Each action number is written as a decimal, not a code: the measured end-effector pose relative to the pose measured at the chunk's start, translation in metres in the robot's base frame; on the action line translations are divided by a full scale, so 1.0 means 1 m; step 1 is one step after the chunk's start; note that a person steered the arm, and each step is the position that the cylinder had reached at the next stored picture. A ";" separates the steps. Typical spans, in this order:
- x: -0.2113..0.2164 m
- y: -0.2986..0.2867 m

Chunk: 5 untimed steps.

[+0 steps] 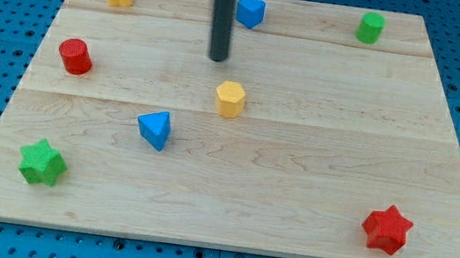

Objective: Place the blue cube diagonal to the yellow hexagon

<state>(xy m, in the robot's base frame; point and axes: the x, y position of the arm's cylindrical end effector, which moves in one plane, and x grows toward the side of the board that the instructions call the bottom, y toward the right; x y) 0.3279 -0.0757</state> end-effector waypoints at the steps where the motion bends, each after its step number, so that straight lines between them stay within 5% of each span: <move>1: -0.058 -0.040; 2: -0.103 -0.044; 3: -0.135 0.014; 4: -0.112 0.037; 5: -0.112 0.131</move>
